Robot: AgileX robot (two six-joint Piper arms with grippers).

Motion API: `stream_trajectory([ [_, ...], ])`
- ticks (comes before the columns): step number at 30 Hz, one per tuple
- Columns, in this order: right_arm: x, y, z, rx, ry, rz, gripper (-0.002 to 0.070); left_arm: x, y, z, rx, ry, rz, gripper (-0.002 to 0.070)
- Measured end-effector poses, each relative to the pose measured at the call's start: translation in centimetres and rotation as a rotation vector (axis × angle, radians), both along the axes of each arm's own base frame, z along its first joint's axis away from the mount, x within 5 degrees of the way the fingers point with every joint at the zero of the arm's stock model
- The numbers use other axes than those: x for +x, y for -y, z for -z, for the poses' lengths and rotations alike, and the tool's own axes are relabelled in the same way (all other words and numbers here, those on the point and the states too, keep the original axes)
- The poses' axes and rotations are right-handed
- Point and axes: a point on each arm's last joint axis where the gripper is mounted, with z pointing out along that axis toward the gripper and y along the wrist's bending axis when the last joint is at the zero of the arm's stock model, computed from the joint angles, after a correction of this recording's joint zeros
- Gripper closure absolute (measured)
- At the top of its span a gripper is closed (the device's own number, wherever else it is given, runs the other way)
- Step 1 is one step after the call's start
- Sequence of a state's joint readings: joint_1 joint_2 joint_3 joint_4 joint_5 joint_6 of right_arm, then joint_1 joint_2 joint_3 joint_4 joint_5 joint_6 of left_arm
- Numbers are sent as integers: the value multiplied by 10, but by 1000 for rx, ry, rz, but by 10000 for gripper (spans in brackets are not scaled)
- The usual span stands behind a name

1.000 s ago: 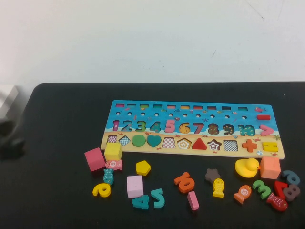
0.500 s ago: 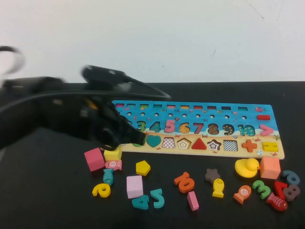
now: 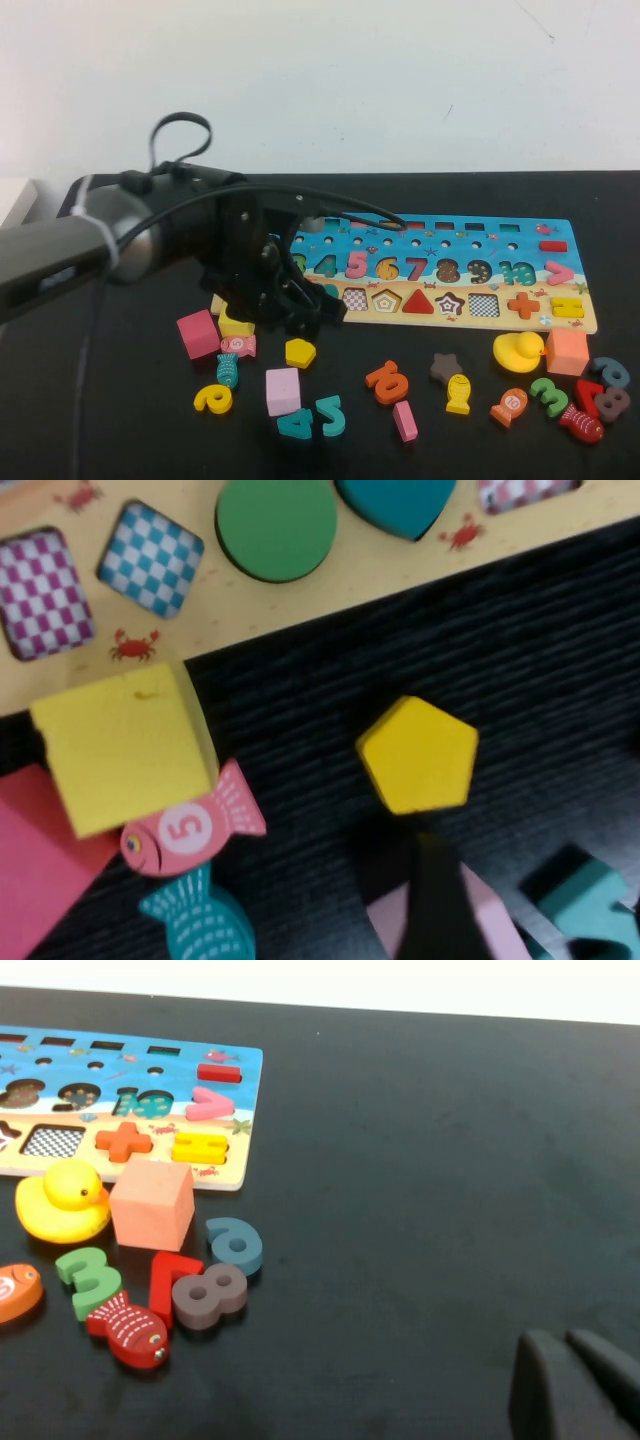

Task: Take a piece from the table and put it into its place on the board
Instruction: Pick up the "Pentagon"

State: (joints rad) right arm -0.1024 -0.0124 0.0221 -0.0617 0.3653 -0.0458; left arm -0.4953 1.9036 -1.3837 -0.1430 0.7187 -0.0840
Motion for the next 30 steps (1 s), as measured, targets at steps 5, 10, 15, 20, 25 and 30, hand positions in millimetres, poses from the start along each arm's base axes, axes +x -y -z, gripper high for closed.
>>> stream_trajectory([
  [5,0,0,0,0,0,0,657,13,7,15,26,-31,8,260],
  [10,0,0,0,0,0,0,657,22,12,30,37,-54,3,256],
  [15,0,0,0,11,1,4,657,27,13,39,47,-68,-3,256],
  [20,0,0,0,14,2,5,657,27,13,41,54,-70,-10,256],
  [25,0,0,0,14,2,5,657,28,13,41,55,-63,-11,255],
  [30,0,0,0,14,2,5,657,29,14,49,61,-73,-11,255],
])
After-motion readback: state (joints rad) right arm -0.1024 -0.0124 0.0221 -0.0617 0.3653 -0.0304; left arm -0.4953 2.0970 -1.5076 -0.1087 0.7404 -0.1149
